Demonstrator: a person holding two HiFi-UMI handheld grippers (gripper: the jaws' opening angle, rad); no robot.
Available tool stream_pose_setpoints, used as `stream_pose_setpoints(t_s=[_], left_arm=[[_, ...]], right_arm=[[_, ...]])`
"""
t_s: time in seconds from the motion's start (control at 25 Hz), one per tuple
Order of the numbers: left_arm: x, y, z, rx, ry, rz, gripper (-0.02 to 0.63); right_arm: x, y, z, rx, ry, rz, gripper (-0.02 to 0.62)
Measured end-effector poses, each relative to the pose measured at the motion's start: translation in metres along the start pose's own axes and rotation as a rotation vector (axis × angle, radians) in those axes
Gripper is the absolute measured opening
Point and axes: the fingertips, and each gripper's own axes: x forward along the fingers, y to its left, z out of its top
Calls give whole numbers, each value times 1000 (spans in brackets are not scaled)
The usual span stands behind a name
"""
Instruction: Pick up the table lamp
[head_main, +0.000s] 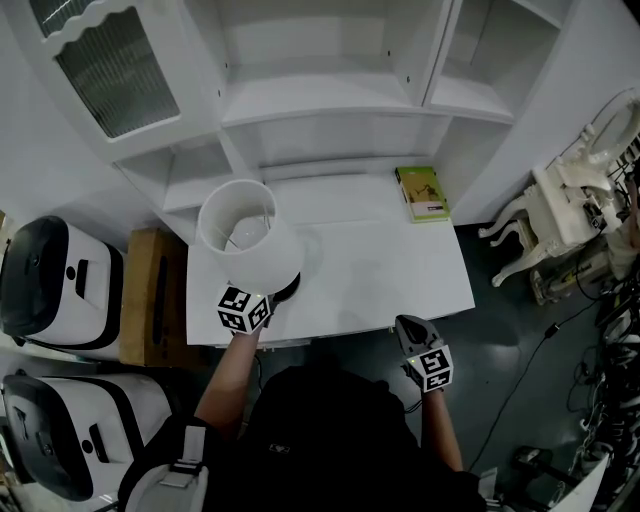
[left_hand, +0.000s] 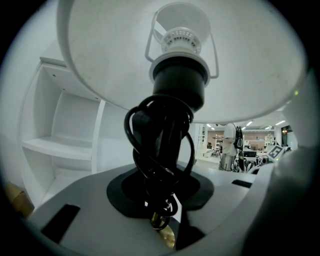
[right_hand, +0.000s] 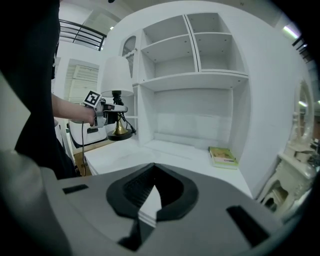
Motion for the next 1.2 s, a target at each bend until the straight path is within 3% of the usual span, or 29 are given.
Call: stream_pose_setpoints(t_s=[0.52, 1.2], left_arm=[[-34, -41, 21, 13, 5, 65, 107], [-88, -156, 0, -49, 0, 234, 107]], right_arm=[[-37, -9, -3, -21, -17, 58, 6], [-107, -28, -13, -123, -83, 249, 6]])
